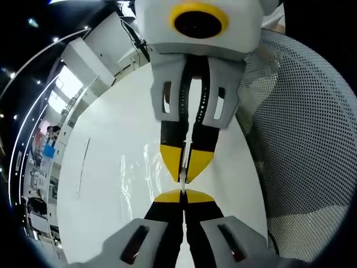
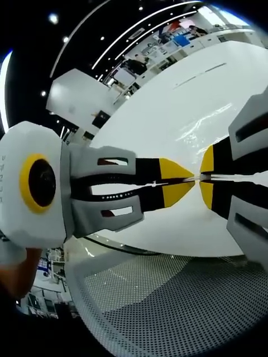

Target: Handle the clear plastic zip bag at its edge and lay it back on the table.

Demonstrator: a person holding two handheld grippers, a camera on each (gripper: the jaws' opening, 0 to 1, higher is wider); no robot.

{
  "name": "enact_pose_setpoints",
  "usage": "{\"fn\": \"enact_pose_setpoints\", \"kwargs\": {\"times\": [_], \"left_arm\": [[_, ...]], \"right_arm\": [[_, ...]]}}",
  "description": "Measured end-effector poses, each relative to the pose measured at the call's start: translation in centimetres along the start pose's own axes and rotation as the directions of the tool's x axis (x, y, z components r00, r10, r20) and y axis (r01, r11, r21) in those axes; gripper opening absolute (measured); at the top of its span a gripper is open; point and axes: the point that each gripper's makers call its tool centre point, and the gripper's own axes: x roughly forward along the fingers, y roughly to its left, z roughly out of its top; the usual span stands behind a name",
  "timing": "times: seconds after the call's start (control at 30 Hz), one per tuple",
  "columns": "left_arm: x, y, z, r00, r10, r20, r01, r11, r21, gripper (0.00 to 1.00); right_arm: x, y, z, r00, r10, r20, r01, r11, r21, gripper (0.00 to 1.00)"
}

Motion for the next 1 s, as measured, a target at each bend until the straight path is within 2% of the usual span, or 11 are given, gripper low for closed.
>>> {"fn": "enact_pose_setpoints", "kwargs": {"times": [1.0], "left_arm": [[-1.2,0.5,-0.7,1.000,0.019,0.017,-0.018,0.999,-0.028,0.00]], "right_arm": [[-0.7,-0.5,-0.9,1.000,-0.020,-0.016,0.020,0.999,0.029,0.00]]}}
